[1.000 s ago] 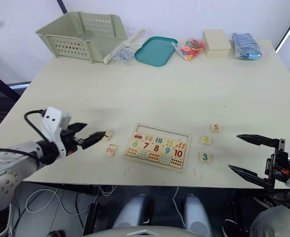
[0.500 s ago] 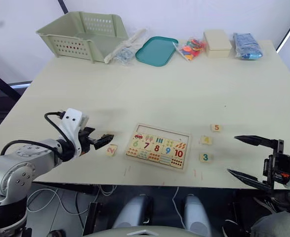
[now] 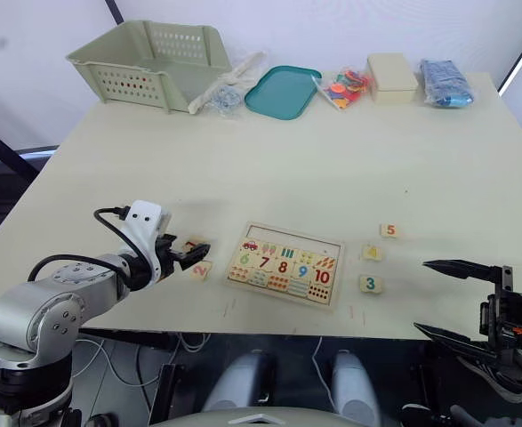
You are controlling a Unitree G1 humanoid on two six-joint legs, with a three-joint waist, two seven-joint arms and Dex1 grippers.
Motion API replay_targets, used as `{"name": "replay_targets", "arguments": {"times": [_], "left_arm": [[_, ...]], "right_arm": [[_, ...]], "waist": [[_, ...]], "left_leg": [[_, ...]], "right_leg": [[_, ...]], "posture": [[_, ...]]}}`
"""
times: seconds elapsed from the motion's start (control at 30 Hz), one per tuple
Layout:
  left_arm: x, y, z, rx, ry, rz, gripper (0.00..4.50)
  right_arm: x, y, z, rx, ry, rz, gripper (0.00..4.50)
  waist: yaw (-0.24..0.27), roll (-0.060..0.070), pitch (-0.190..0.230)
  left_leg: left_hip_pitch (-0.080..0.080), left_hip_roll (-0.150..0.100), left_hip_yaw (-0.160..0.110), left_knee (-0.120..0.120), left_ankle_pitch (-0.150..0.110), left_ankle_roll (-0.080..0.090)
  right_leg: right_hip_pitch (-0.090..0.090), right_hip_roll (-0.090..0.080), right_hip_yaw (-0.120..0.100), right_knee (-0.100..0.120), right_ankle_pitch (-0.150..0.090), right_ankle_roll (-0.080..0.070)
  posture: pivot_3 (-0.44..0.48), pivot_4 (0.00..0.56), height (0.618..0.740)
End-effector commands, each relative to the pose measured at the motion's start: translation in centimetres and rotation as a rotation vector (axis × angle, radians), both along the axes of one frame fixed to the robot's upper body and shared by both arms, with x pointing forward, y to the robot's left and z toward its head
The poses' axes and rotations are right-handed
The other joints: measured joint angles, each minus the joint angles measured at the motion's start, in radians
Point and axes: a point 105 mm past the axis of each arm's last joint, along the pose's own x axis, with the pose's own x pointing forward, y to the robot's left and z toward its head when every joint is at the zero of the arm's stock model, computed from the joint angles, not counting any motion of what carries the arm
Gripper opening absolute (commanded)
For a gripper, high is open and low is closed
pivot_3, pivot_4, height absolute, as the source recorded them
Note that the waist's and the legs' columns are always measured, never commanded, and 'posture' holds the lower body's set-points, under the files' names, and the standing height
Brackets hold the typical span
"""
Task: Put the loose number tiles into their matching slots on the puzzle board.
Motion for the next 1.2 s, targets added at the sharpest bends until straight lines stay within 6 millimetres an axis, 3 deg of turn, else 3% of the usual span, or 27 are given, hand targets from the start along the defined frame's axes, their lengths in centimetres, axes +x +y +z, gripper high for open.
{"name": "replay_targets", "arguments": {"times": [0.03, 1.2], "left_arm": [[-0.2, -0.4, 0.7, 0.03, -0.038, -0.035, 3.13], [0.5, -0.3, -1.6, 0.038, -0.027, -0.066, 3.13]], "right_arm": [[-0.3, 0.0, 0.8, 0.007, -0.027, -0.002, 4.5], [-0.8, 0.4, 0.7, 0.013, -0.001, -0.006, 4.5]], "waist": [[0.001, 0.0, 0.0], [0.013, 0.0, 0.0]], "left_leg": [[0.0, 0.0, 0.0, 0.0, 0.0, 0.0], [0.0, 0.0, 0.0, 0.0, 0.0, 0.0]], "right_leg": [[0.0, 0.0, 0.0, 0.0, 0.0, 0.0], [0.0, 0.0, 0.0, -0.001, 0.0, 0.0]], "posture": [[0.0, 0.15, 0.74], [0.0, 0.15, 0.74]]}}
